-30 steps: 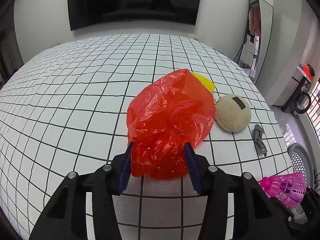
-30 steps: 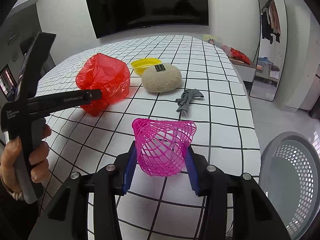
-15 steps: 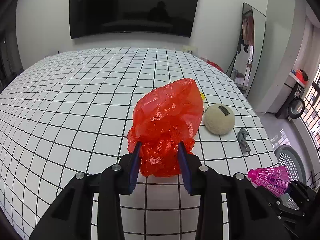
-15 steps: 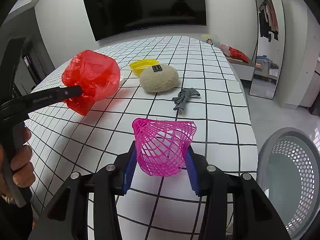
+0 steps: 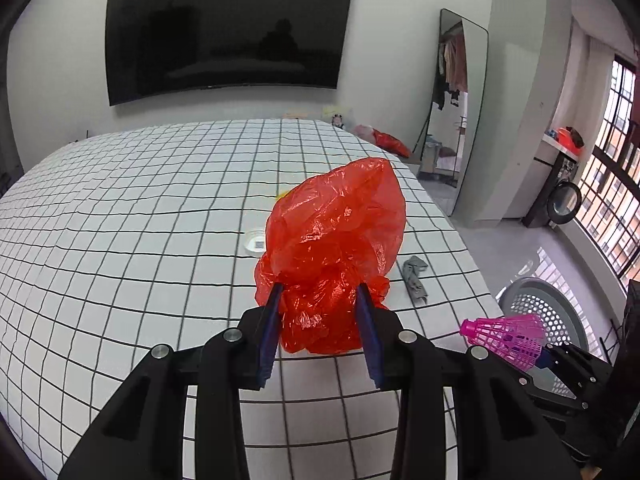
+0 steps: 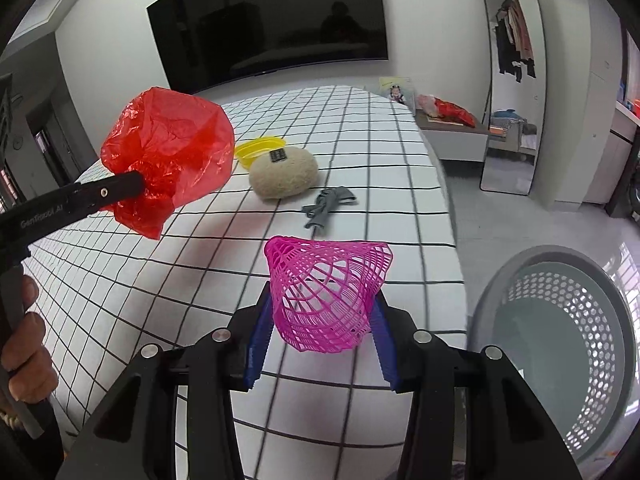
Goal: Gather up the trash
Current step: 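Carry bag and shuttlecock over the basket and open both grippers to drop them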
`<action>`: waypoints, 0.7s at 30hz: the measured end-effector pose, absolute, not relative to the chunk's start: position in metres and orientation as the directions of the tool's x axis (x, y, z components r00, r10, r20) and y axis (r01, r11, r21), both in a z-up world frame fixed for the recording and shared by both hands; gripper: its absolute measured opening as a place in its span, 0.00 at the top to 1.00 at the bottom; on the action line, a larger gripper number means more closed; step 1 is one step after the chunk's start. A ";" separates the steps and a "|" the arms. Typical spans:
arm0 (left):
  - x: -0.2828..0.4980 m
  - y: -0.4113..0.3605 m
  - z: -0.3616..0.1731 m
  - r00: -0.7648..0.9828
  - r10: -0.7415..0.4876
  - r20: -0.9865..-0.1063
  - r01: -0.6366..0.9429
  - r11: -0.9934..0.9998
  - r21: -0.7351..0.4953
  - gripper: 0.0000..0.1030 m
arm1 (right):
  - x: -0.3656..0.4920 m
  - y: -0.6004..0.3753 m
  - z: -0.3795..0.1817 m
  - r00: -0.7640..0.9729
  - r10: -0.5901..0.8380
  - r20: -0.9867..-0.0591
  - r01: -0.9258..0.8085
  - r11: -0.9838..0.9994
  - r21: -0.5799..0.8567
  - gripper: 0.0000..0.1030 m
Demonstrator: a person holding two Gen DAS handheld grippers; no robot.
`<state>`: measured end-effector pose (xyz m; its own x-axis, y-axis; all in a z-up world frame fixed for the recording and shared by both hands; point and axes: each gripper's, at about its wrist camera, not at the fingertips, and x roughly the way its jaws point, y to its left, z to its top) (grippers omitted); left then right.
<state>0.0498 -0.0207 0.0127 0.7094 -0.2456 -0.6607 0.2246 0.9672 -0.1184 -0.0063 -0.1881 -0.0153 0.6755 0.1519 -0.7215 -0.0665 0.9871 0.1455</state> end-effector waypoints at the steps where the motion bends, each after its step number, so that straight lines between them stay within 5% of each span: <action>1: 0.048 -0.029 0.013 0.703 -0.262 -0.661 0.244 0.962 -0.122 0.66 | -0.009 -0.194 -0.015 0.677 0.145 -0.721 -0.055 0.988 0.147 0.57; 21: 0.015 -0.191 -0.007 0.550 -0.451 -0.703 0.531 0.839 -0.122 0.66 | -0.068 -0.328 -0.016 0.683 -0.049 -0.729 0.233 0.961 0.153 0.57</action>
